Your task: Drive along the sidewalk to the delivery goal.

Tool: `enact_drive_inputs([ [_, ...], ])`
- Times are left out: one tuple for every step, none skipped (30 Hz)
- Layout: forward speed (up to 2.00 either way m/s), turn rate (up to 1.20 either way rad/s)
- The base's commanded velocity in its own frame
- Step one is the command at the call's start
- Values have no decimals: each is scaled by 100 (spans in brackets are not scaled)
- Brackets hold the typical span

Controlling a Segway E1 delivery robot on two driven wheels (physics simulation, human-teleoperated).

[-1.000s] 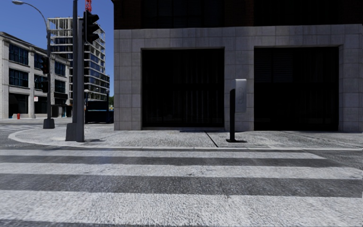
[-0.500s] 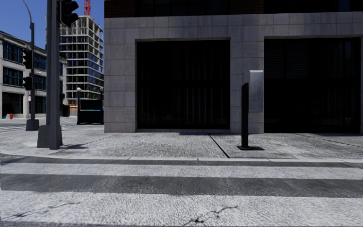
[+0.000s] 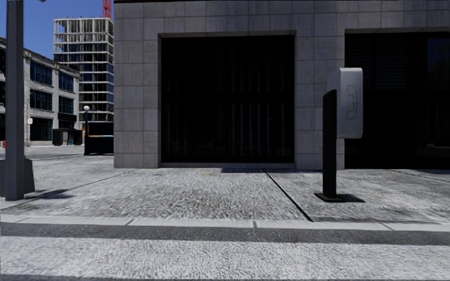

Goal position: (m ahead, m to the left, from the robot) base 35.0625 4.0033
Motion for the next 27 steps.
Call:
enact_drive_inputs([
  [200, 0],
  [200, 0],
  [200, 0],
  [200, 0],
  [200, 0],
  [200, 0],
  [200, 0],
  [200, 0],
  [200, 0],
  [200, 0],
  [200, 0],
  [200, 0],
  [181, 0],
  [151, 0],
  [127, 0],
  [109, 0],
  [100, 0],
  [100, 0],
  [98, 0],
  [98, 0],
  [98, 0],
  [98, 0],
  [98, 0],
  [98, 0],
  [98, 0],
  [100, 0],
  [101, 0],
])
